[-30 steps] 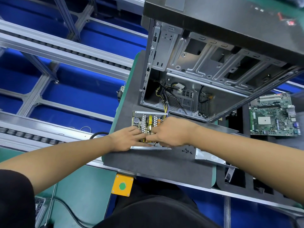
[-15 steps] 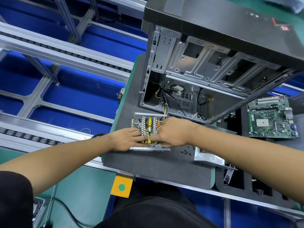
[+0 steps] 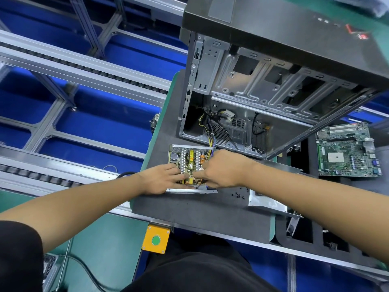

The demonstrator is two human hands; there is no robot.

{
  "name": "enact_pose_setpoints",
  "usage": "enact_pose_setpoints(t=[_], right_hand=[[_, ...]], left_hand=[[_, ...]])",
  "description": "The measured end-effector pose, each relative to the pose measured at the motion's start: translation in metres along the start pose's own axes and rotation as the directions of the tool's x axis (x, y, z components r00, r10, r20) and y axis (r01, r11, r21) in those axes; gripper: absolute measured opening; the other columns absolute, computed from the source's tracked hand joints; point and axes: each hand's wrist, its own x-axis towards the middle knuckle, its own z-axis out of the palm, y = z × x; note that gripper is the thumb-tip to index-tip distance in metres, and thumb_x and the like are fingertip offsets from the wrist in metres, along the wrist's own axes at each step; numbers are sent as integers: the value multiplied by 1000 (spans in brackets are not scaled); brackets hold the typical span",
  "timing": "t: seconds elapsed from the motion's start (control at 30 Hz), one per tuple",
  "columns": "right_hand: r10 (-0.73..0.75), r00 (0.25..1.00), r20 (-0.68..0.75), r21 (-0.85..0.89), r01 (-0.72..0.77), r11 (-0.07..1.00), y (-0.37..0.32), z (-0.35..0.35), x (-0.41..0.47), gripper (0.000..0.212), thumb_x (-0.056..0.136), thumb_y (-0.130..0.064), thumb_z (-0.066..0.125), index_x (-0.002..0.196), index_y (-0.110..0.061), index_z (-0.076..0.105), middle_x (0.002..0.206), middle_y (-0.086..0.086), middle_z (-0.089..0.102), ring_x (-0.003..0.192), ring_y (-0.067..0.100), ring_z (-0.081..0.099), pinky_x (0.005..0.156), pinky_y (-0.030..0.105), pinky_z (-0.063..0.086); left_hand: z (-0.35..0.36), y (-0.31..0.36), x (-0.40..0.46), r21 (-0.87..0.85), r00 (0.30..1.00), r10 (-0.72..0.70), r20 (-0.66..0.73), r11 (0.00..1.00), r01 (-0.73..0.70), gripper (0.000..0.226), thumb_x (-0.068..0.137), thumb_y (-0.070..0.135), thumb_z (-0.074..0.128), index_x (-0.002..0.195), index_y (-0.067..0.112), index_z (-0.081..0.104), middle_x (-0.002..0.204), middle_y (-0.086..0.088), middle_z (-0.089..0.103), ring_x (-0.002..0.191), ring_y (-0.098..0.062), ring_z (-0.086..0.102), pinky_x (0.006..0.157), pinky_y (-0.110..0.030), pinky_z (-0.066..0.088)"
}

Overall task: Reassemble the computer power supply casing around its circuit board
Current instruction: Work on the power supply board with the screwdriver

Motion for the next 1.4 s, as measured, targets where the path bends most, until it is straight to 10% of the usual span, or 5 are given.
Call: enact_pose_setpoints(t=[0.4,0.73,0.93,1.17,1.4], right_hand=[[-69,995,69,-62,73,995,-5,1,2,23,106,-27,34,126,-20,43,92,7,58,63,29,52,68,45,52],[-7,999,37,-35,8,999,-10,2,3,47,93,-17,48,132,-19,22,70,4,59,52,26,50,59,41,52],[36,999,41,-125,-31,992,-4,2,5,38,103,-42,44,128,-14,43,80,6,67,57,26,44,53,34,31],[105,993,51,-129,-98,987,-18,1,8,42,101,-47,46,121,-10,49,84,9,70,67,29,64,55,35,38],[-113,994,4,-69,113,991,-8,1,-2,15,106,-28,34,120,-25,37,97,8,61,59,30,55,57,41,52]], left_hand=[[-2,-2,-2,-47,1000,13,18,999,-12,72,81,10,34,148,28,51,131,-4,62,97,-23,56,96,-34,42],[3,-10,-29,-250,927,-85,-365,968,-10,38,90,7,63,124,23,64,128,-4,58,107,-24,54,96,-34,41],[-34,12,2,-706,837,-504,-211,671,226,28,101,51,48,108,25,52,105,9,47,94,-11,37,85,-26,30],[-53,45,42,-931,652,-754,72,185,316,29,73,62,71,93,41,68,89,16,75,83,-9,67,70,-25,39],[-47,50,44,-923,665,-747,15,246,297,35,85,59,59,94,27,70,82,8,74,77,-12,65,74,-33,41]])
